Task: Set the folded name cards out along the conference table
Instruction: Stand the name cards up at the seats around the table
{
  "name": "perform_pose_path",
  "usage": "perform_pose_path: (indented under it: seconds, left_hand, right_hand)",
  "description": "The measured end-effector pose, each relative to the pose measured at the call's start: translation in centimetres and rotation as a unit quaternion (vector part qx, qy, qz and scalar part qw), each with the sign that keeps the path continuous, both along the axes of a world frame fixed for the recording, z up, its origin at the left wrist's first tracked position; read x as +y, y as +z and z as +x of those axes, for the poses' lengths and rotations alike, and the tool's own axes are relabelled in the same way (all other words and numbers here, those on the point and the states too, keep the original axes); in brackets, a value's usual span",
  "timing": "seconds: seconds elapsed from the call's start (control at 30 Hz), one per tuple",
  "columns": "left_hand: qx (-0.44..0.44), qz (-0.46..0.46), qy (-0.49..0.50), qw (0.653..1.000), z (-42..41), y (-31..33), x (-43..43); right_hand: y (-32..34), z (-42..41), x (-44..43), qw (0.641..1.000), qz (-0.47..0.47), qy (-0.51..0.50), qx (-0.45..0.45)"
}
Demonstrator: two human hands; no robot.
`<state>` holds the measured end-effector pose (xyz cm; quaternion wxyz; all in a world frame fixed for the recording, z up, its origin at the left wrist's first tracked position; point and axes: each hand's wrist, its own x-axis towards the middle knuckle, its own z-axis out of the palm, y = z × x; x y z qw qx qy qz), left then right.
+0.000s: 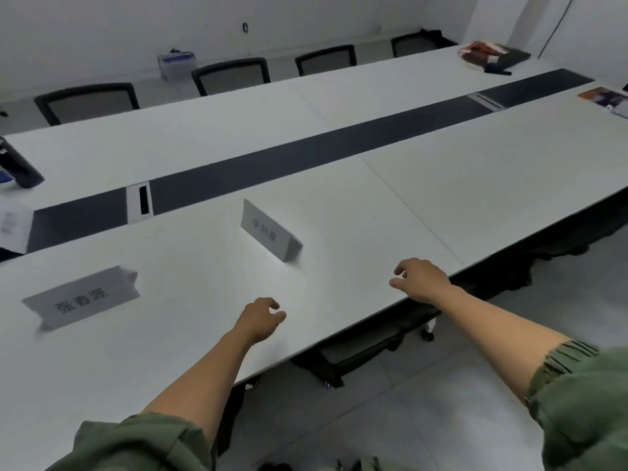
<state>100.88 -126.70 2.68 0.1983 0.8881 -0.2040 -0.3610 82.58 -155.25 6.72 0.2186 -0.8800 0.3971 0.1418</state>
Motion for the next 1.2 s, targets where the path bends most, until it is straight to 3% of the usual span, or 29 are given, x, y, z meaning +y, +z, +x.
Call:
perform_pose_path:
  seconds: [0.5,0.63,0.93,1.2]
  left_hand:
    - [-0.039,-0.005,0.086,0.995,8.9,-0.3,-13.3]
    - [-0.036,-0.023,0.150,0.988,12.0,-0.8,-16.2]
    - [0.007,-0.037,0.300,0.953,15.9,-3.4,-19.7]
    - [-0.034,-0.005,0.394,0.918,17.0,-6.9,-23.0]
  right_hand:
    - [-3.3,3.5,-14.2,1.000,-0.006,-0.008,0.023]
    - [-4.4,6.4,-17.8,0.999,-0.020,-0.003,0.033]
    - [-9.7,15.8,-22.0,0.994,-0.025,0.099,0.046]
    - [-15.7,23.9,-27.5,0.980,-0.058,0.191,0.025]
